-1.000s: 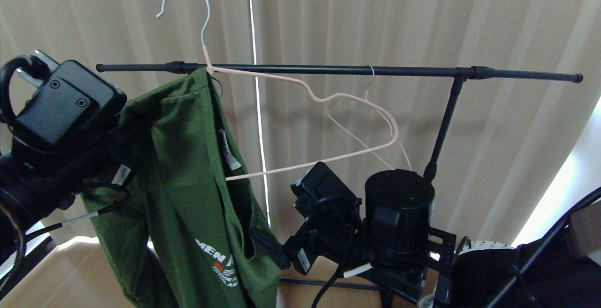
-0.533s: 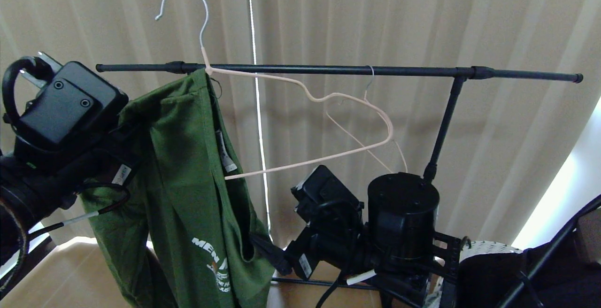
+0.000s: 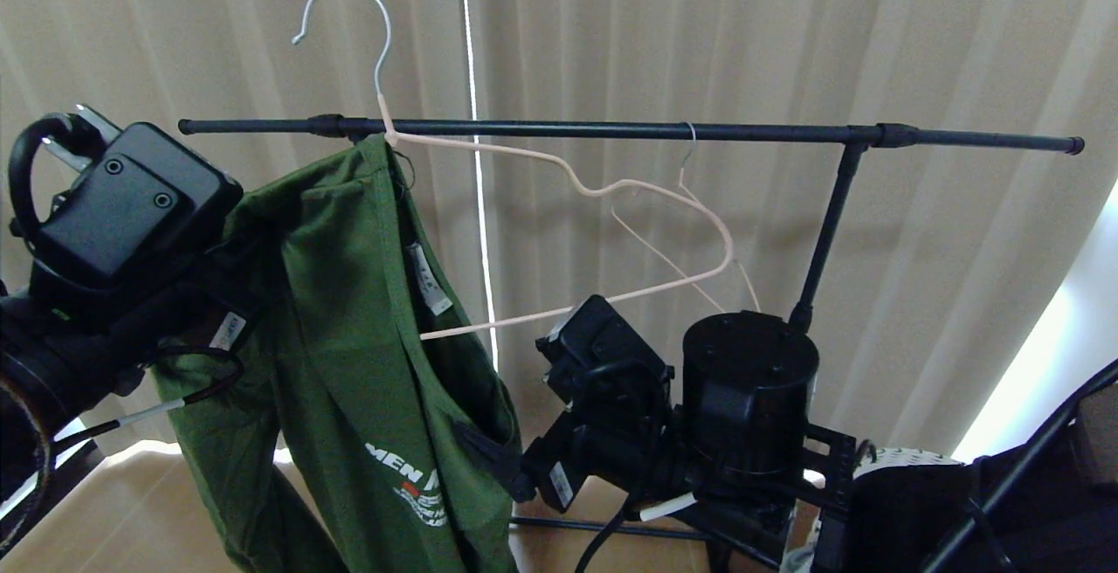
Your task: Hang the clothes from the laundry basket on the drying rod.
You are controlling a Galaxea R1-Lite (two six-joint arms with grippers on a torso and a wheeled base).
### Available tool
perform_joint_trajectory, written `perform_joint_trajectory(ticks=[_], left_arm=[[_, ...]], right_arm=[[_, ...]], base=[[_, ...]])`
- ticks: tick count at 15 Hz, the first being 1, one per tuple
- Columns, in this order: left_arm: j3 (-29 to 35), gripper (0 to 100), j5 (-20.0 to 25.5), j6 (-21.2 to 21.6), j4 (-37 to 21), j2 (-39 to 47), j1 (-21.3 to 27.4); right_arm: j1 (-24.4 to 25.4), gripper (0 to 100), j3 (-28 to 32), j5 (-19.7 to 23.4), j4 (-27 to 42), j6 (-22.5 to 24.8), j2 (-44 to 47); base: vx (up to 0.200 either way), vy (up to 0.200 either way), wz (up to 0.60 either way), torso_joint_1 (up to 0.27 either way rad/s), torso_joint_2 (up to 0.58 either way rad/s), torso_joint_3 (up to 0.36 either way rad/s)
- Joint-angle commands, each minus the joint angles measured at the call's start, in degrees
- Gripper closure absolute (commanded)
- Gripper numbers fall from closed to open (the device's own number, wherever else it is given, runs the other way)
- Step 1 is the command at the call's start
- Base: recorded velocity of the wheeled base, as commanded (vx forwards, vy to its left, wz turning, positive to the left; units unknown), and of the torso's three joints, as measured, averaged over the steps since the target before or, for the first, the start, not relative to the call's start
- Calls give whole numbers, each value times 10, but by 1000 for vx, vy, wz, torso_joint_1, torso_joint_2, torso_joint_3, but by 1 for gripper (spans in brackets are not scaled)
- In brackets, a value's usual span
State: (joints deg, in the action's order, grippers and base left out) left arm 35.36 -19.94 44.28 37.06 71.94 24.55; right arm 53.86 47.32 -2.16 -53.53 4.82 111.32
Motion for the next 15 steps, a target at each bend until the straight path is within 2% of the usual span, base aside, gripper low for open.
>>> perform_joint_trajectory(ticks=[1, 3, 9, 15], left_arm=[[0, 100, 0, 1, 0, -3, 1], [-1, 100, 0, 1, 0, -7, 0], [-3, 100, 1, -2, 0, -11, 0], [-17, 100, 1, -2, 29, -11, 0]], right_arm=[[-9, 0, 20, 0, 0, 0, 18], [-24, 0, 36, 0, 0, 0, 33], [-24, 0, 24, 0, 0, 0, 43], [-24, 0, 29, 0, -1, 0, 50]], base=[[0, 0, 0, 0, 0, 0], [0, 0, 0, 0, 0, 0], [0, 0, 0, 0, 0, 0], [0, 0, 0, 0, 0, 0]])
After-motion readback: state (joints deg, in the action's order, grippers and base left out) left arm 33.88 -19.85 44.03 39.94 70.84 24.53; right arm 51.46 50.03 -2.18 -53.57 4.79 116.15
